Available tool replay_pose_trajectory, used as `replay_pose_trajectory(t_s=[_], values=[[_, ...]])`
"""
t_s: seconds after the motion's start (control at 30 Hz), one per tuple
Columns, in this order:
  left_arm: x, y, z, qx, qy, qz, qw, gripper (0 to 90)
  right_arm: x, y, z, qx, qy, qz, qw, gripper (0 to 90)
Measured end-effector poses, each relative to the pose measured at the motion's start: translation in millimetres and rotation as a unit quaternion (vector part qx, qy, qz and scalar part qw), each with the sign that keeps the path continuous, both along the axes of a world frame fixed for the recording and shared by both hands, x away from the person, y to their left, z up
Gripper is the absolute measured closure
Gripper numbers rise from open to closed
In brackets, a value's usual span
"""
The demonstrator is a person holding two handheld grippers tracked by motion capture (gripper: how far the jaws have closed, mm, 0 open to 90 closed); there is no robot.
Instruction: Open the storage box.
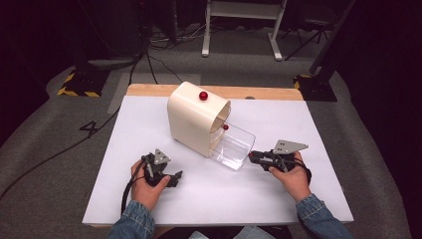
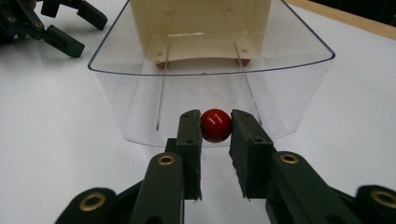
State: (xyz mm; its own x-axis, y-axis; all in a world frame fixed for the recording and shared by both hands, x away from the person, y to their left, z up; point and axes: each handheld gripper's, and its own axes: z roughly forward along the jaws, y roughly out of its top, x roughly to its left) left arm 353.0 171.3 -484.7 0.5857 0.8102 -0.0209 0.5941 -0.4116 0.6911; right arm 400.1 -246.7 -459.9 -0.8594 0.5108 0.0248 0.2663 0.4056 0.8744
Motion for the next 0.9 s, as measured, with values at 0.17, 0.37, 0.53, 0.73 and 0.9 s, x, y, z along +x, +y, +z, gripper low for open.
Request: replay_pose_trajectory(t_s=[0.17, 0.37, 0.53, 0.73, 0.9], values=[[0.0, 0.0, 0.0, 0.000, 0.000, 0.000, 1.0000, 14.8, -1.1, -1.5, -2.4, -0.006, 0.005, 0.001, 1.0000, 73.9], [0.0, 0.1, 0.0, 0.000, 0.000, 0.000, 1.0000, 14.8, -0.6, -3.5, -9.7, -0.017, 0.021, -0.001, 0.9996, 69.2], [0.1, 0.1, 0.0, 0.000, 0.000, 0.000, 1.0000, 14.8, -1.3, -5.6, -8.1, -0.022, 0.019, -0.007, 0.9996, 63.9], [0.2, 0.1, 0.1, 0.000, 0.000, 0.000, 1.0000, 14.8, -2.7, -11.7, 0.6, -0.011, 0.015, -0.015, 0.9997, 63.0], [0.5, 0.1, 0.3, 0.000, 0.002, 0.000, 1.0000, 14.7, -6.1, -14.0, 18.2, -0.002, -0.001, -0.018, 0.9998, 63.0]])
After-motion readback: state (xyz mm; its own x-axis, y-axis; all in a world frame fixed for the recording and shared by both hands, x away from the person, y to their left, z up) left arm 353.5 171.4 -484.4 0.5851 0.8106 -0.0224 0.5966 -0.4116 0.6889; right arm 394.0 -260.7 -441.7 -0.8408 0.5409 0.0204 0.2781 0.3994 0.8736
